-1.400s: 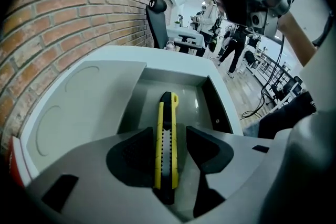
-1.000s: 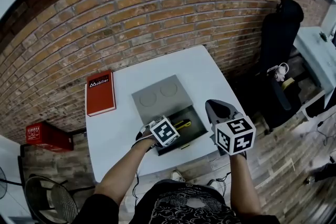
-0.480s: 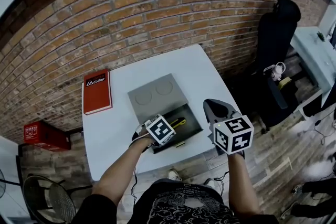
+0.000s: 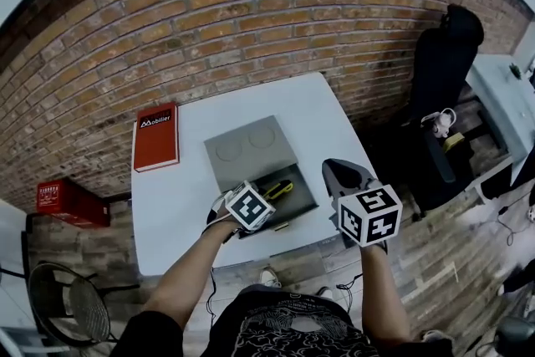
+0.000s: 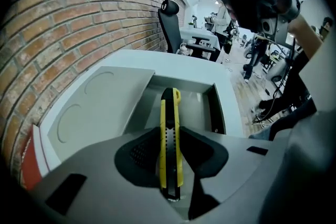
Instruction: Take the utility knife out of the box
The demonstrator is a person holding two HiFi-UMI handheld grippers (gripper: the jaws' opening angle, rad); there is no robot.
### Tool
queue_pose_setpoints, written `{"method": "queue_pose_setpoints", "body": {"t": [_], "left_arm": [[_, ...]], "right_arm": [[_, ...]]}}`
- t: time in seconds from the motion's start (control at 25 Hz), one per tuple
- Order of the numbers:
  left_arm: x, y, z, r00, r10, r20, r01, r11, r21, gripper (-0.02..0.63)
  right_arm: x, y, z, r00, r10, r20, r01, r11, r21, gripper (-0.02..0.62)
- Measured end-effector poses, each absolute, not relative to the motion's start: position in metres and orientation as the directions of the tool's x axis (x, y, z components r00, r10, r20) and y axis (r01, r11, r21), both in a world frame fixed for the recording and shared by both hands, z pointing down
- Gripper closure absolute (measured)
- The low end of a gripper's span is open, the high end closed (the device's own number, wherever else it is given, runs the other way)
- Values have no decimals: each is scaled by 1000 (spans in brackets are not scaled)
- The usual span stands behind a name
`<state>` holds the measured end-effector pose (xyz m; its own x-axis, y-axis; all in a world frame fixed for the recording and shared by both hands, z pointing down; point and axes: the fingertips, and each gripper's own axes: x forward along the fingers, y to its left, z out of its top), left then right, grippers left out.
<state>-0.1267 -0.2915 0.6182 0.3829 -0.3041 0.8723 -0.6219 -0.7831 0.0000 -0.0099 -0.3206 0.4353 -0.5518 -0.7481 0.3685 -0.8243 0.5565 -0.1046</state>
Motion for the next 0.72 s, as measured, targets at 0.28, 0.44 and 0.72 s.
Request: {"method": "queue_pose_setpoints", "body": {"t": [0.28, 0.44, 0.72], "left_arm": [[-141, -298, 588, 359, -437, 825, -721, -691, -53, 479], [-147, -297, 573, 354, -493, 795, -764, -643, -59, 479], [-156, -296, 535, 325, -611, 721, -836, -543, -84, 479]], "right_arm": [[-15, -318, 431, -599, -715, 361, -788, 606, -107, 575], [-19, -316, 426, -625, -697, 352, -766, 633, -107, 575], [-23, -309, 417, -669, -661, 340, -725, 681, -102, 574]]}}
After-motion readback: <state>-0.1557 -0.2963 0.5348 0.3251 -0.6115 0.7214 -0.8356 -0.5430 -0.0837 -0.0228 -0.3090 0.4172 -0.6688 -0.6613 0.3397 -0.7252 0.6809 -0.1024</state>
